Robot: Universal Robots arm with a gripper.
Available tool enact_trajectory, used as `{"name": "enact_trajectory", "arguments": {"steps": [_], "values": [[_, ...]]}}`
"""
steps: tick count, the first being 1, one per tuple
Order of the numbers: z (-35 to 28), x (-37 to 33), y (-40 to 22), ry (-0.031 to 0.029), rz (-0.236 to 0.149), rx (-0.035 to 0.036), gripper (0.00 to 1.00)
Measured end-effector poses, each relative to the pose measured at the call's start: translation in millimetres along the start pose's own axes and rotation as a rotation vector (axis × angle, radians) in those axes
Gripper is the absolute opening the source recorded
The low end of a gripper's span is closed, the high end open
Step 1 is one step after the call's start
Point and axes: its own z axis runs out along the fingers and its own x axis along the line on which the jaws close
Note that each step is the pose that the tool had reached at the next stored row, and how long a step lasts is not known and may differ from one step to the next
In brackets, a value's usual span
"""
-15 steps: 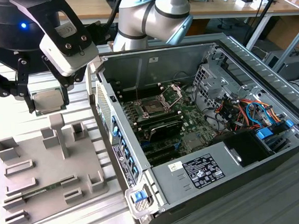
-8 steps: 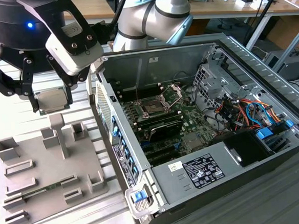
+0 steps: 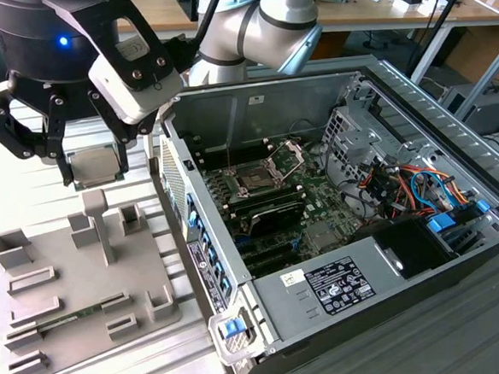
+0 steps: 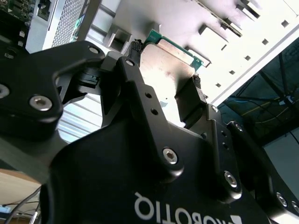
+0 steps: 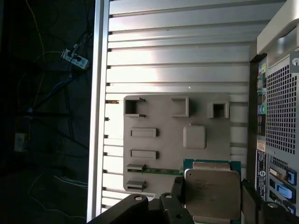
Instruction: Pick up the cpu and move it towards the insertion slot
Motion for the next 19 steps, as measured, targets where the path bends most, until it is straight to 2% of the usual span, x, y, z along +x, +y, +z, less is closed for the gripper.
{"name": "enact_trajectory", "arguments": {"steps": [19], "values": [[0.0,-15.1,-0.8,0.0,0.0,0.0,0.55]]}}
